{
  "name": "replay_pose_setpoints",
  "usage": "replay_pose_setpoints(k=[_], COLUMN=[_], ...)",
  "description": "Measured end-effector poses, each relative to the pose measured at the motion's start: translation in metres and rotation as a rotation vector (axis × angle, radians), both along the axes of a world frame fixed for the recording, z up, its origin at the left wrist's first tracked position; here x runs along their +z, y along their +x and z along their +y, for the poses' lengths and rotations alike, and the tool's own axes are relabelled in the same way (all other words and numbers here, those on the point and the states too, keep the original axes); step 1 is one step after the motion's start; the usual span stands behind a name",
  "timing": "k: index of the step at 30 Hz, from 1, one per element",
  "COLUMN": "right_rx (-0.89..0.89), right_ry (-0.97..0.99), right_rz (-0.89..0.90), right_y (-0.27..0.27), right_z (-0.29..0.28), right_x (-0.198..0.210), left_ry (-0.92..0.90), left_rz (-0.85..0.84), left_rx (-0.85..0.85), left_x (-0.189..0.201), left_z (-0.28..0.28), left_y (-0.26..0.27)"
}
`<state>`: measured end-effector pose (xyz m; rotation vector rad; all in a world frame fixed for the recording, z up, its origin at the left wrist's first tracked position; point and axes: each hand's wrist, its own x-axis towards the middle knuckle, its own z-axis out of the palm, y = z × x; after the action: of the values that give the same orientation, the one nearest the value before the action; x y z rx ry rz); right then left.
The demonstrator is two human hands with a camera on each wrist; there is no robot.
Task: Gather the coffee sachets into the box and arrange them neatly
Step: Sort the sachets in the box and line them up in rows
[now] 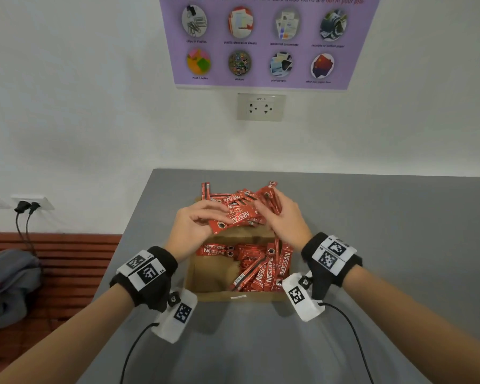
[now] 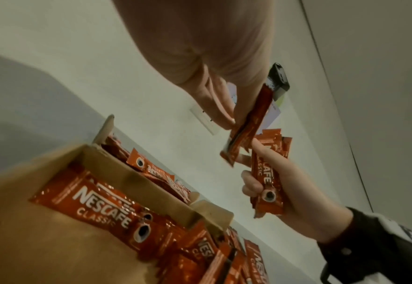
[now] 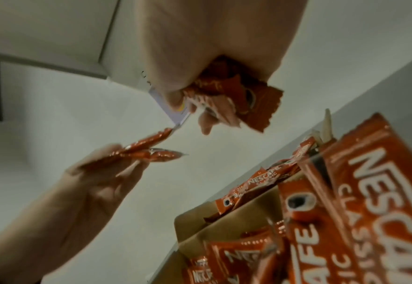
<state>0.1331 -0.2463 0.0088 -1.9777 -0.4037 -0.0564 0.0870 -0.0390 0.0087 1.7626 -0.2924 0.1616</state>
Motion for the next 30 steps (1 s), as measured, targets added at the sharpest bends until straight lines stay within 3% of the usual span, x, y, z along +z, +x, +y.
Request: replay_pose_setpoints(k=[4, 8, 16, 17, 20, 22, 25, 27, 29, 30], right_rx=[0.249, 0.263, 0.243, 0.259, 0.332, 0.327, 0.165, 0.063, 0.082, 0.116], right_ry=[-0.038, -0.016, -0.048, -0.071, -0.158, -0.236, -0.175, -0.098, -0.117, -0.145], right_rz=[0.197, 0.269, 0.261, 0.254, 0.160, 0.075, -0.030, -0.056, -0.050, -0.051], right_y=[-0.002, -0.001, 0.001, 0.001, -0.001, -0.003, -0.003, -0.006, -0.014, -0.019], right_z=[-0.002, -0.004, -0.008, -0.007, 0.000, 0.007, 0.013, 0.014, 0.016, 0.018], right_x=[0.003, 0.001, 0.001, 0.002, 0.008, 0.011, 0.008, 0.004, -0.001, -0.004], left_ry=[0.043, -0.013, -0.228, -0.195, 0.215, 0.351, 0.374, 0.175, 0.005, 0.003], left_rz=[0.059, 0.143, 0.526, 0.548, 0.447, 0.396, 0.295, 0.308, 0.305, 0.279], left_rx=[-0.032, -0.078, -0.283, -0.272, -0.296, -0.346, -0.170, -0.041, 0.038, 0.080], left_x=[-0.001, 0.004, 0.008, 0.006, 0.001, -0.001, -0.006, -0.007, -0.007, -0.008], left_z=[0.004, 0.003, 0.007, 0.006, -0.002, -0.010, -0.015, -0.014, -0.014, -0.015], left_y=[0.002, -0.002, -0.003, 0.000, 0.007, 0.009, 0.012, 0.012, 0.011, 0.011])
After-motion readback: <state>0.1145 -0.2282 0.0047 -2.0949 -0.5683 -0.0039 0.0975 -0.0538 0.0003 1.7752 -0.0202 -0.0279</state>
